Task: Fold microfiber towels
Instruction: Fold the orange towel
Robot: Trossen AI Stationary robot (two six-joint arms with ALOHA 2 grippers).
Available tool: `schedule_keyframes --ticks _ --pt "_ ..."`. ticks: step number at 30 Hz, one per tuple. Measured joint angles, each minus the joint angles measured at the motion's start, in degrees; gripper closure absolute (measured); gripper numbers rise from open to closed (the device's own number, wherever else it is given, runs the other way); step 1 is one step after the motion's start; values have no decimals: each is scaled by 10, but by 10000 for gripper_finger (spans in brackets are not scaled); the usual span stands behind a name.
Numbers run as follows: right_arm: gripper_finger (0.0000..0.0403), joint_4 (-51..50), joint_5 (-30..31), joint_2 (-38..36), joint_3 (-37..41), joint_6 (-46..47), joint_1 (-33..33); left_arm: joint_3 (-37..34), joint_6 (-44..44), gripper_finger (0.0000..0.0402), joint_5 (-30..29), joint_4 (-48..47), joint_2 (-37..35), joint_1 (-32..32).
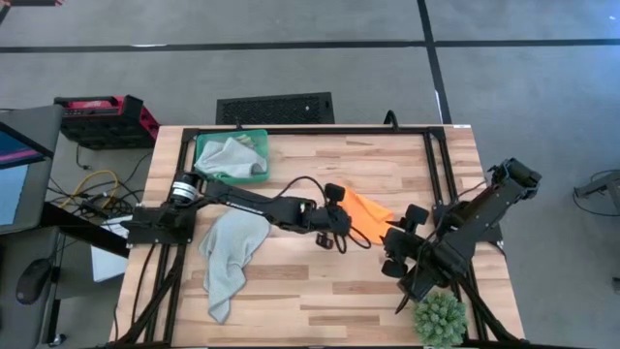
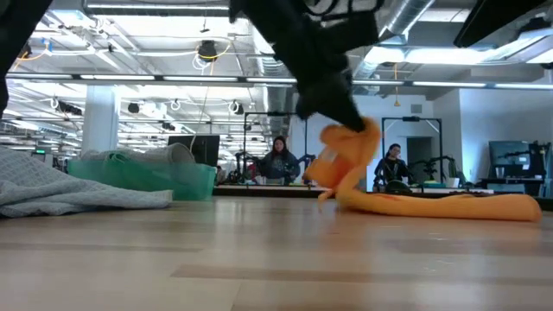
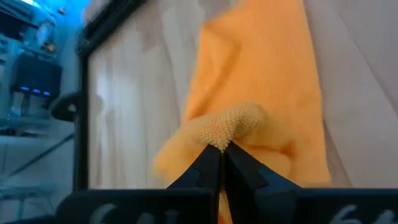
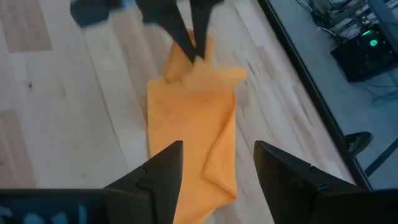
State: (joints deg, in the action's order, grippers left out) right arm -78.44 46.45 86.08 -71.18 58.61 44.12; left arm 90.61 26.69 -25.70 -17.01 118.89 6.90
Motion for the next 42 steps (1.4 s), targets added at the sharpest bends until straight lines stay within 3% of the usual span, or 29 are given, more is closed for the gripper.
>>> schedule_keyframes --ticks 12,29,37,42 --pt "182 -37 7 -5 -1 45 0 42 82 401 1 124 68 0" --pt "182 -58 8 -8 -1 79 2 92 66 400 13 118 106 -6" --pt "182 -58 8 -7 -1 79 2 92 65 354 70 115 106 -6" --pt "182 -58 8 -7 -1 79 2 92 58 308 75 116 106 -6"
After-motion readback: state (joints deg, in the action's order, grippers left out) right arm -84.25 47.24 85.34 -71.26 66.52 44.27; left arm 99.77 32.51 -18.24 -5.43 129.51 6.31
